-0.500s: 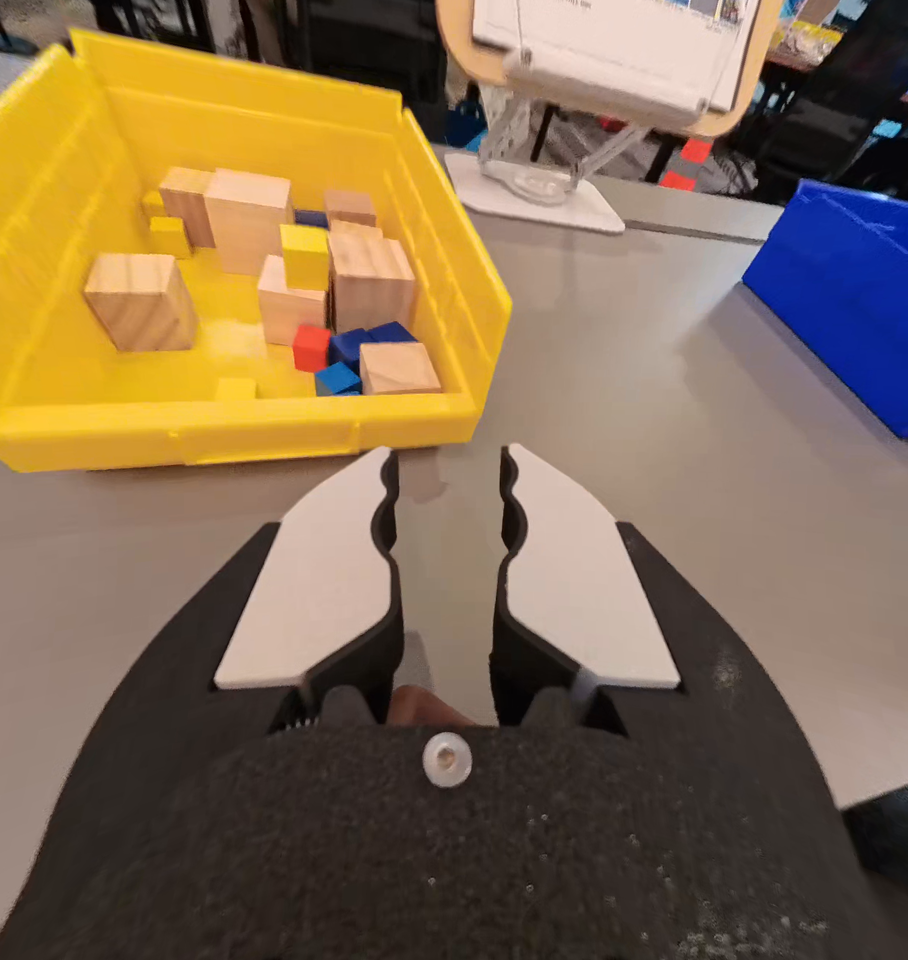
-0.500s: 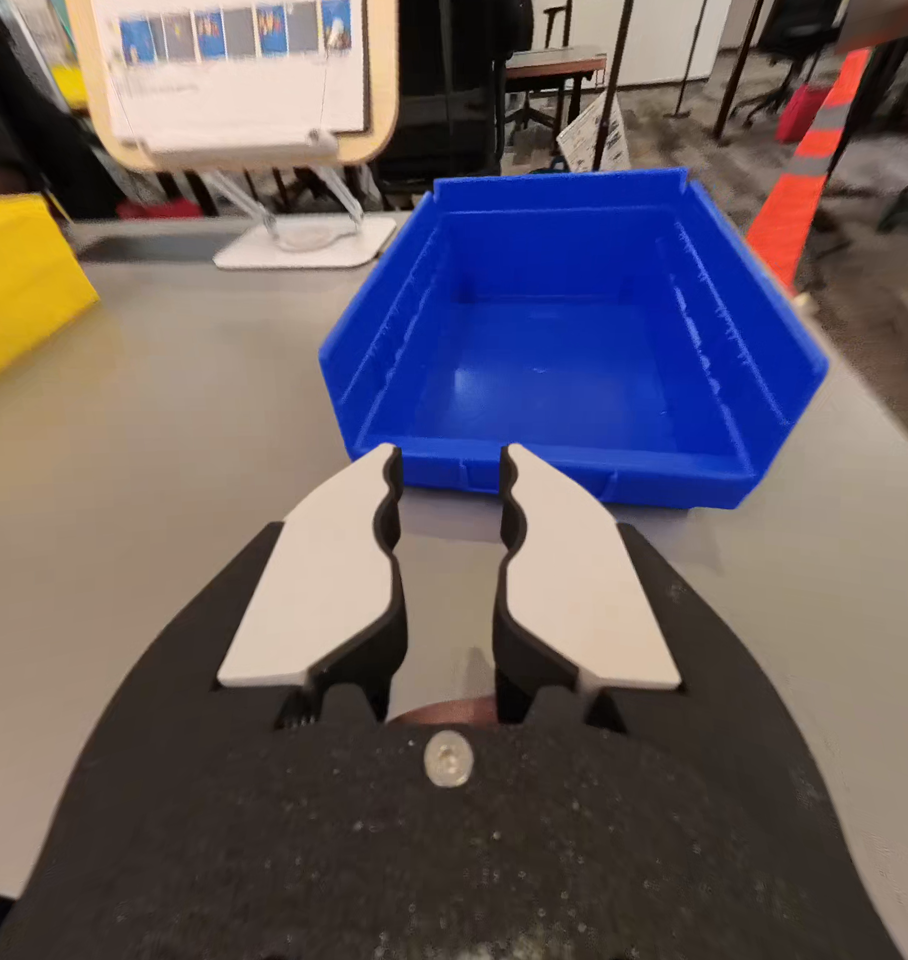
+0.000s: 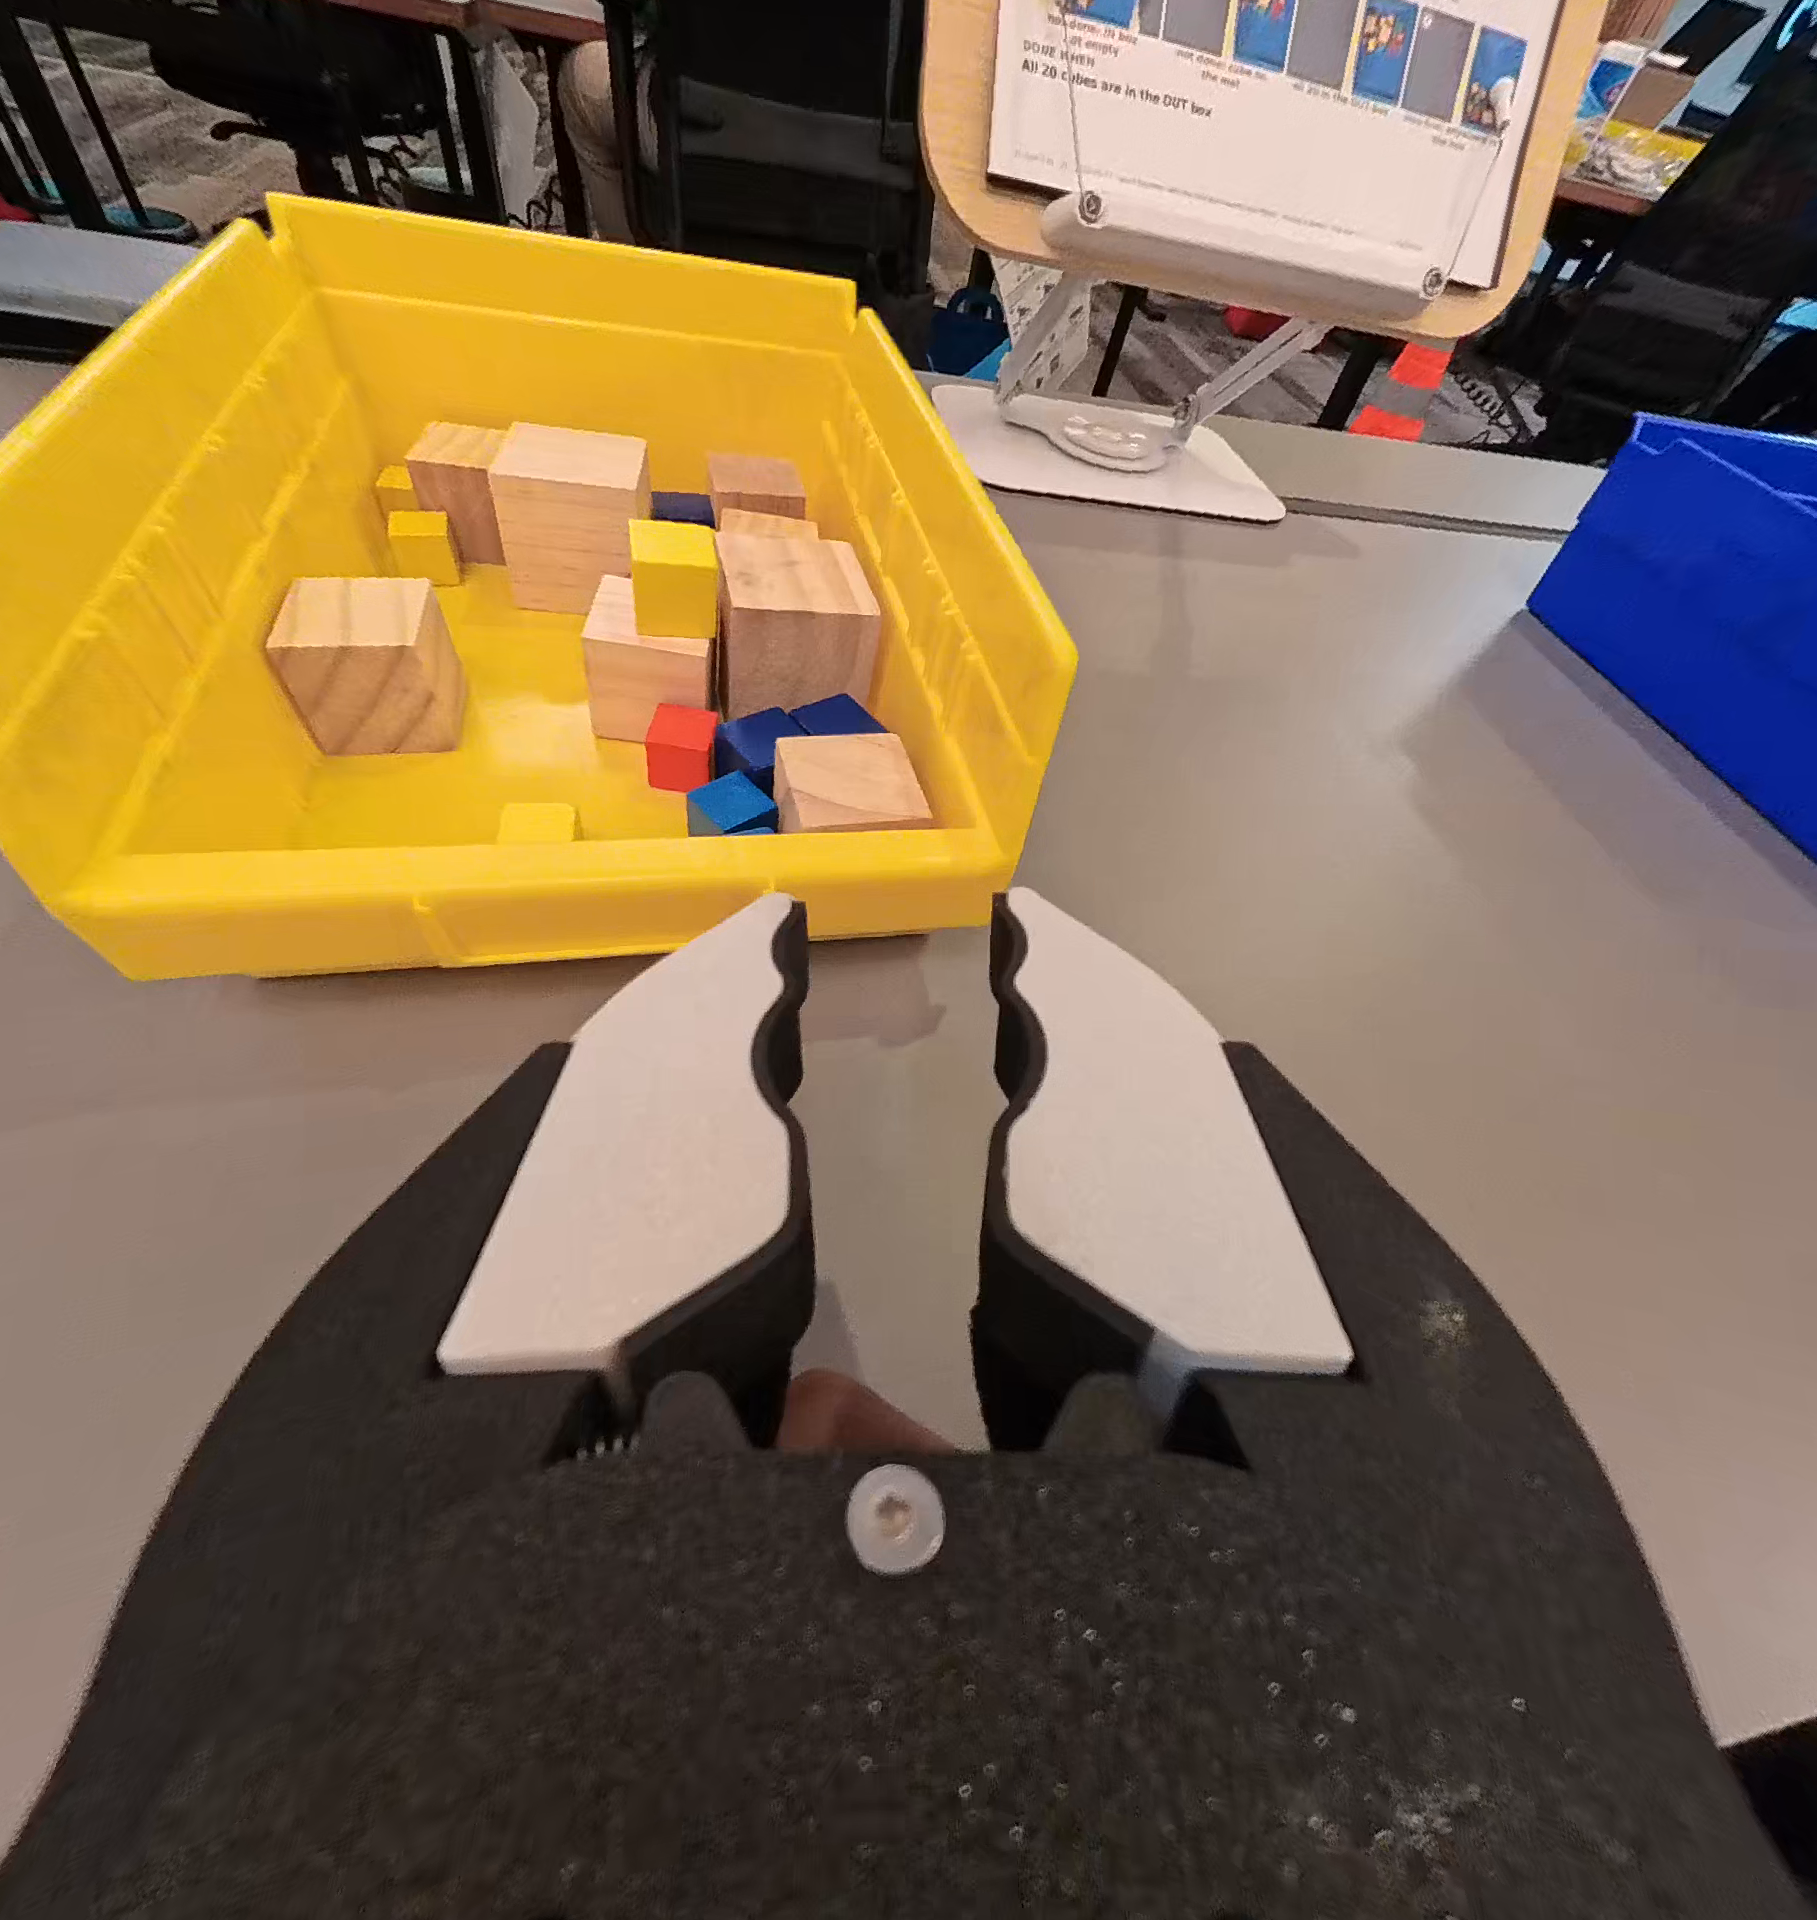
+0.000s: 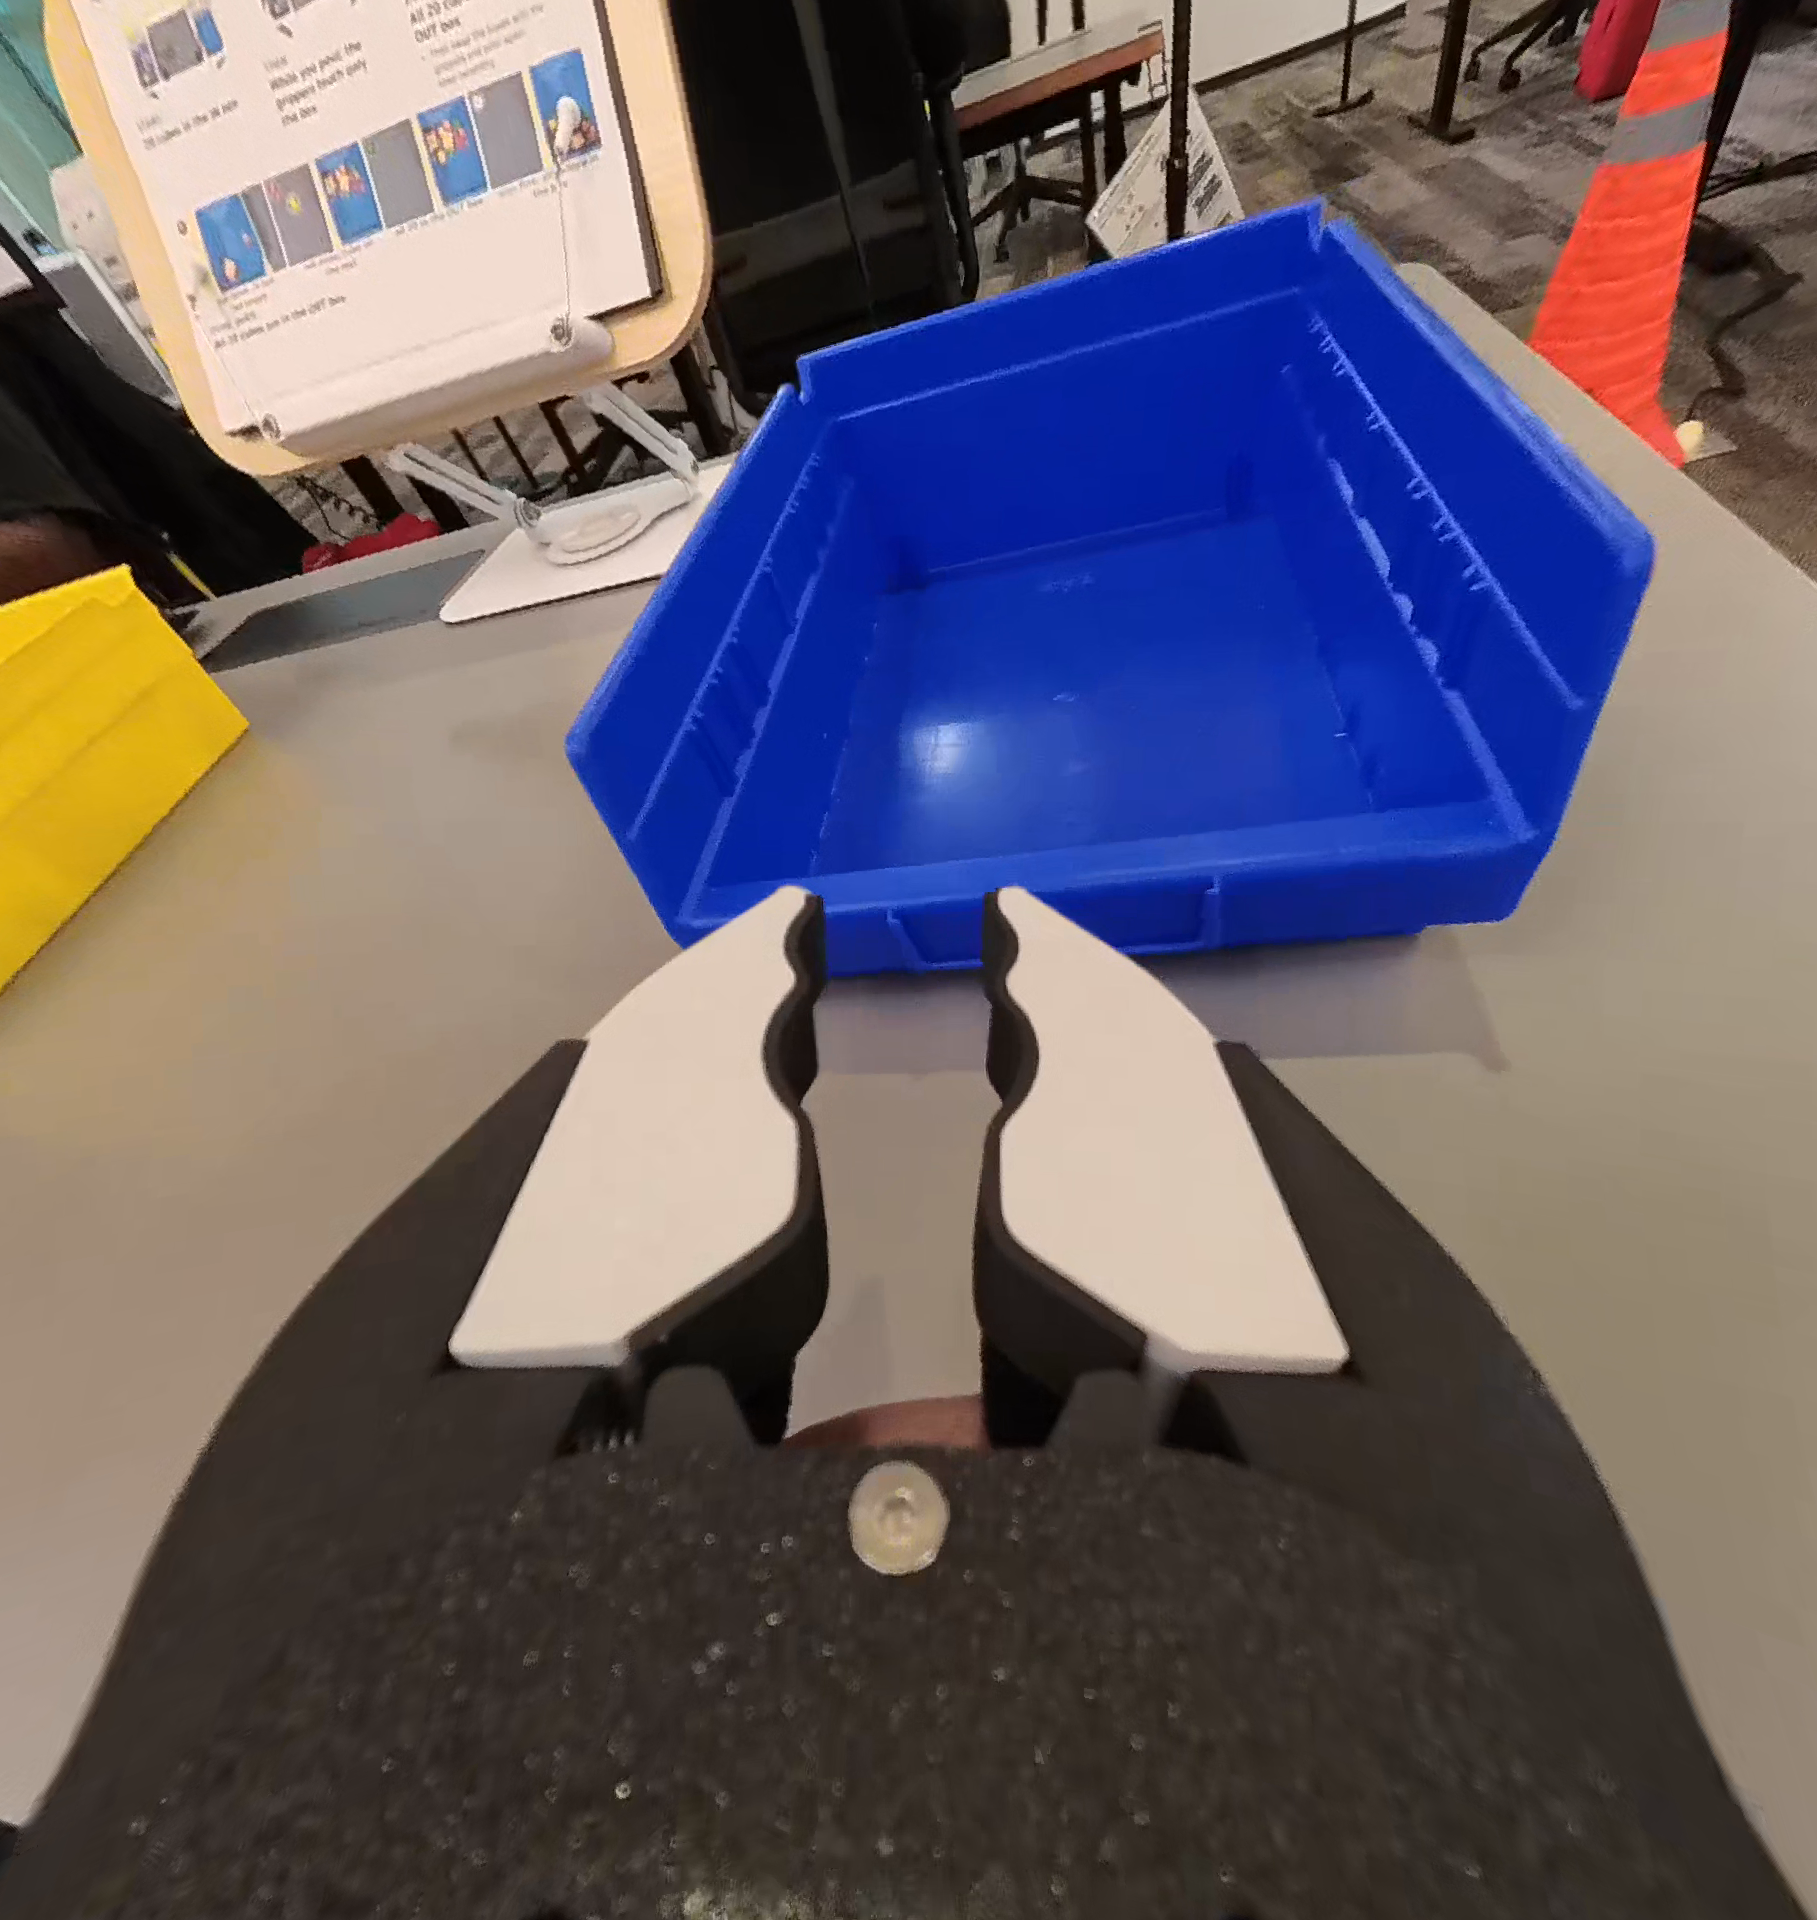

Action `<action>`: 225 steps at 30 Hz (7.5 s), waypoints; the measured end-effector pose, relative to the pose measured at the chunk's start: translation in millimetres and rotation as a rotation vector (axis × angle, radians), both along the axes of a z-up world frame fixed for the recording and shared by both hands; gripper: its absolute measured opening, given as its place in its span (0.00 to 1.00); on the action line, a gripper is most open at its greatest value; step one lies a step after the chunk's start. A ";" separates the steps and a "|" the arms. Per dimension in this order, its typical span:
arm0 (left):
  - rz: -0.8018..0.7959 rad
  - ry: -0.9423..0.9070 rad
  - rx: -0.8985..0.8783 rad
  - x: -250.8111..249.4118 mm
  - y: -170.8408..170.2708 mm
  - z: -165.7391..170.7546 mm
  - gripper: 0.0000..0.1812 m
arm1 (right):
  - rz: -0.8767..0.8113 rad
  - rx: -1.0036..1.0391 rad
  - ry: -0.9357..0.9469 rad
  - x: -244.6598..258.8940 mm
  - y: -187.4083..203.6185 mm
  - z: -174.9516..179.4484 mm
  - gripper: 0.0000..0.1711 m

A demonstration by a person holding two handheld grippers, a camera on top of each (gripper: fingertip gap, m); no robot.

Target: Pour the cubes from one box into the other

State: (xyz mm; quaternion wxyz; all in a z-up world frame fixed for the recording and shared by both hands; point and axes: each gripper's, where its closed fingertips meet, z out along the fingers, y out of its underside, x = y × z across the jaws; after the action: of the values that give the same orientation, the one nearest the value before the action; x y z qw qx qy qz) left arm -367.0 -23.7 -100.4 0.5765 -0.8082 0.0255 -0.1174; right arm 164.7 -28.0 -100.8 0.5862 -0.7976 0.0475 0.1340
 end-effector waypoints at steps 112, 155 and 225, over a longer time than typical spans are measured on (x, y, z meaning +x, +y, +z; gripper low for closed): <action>-0.378 -0.801 -0.383 534.8 30.4 25.2 0.04 | -0.110 -0.371 -1.504 34.2 91.9 211.4 0.01; -0.673 -1.222 -0.541 591.8 -23.2 99.3 0.02 | -0.301 -0.422 -1.871 17.1 51.8 281.7 0.02; 0.177 0.172 0.000 -18.8 14.1 -1.8 0.15 | -0.283 -0.121 -0.254 42.8 20.9 -10.1 0.23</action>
State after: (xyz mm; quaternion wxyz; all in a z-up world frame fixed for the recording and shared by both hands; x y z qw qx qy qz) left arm -385.8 -9.6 -102.1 0.5803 -0.8144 0.0034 0.0035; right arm 207.5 -7.1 -110.9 0.5513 -0.8273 0.0928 -0.0546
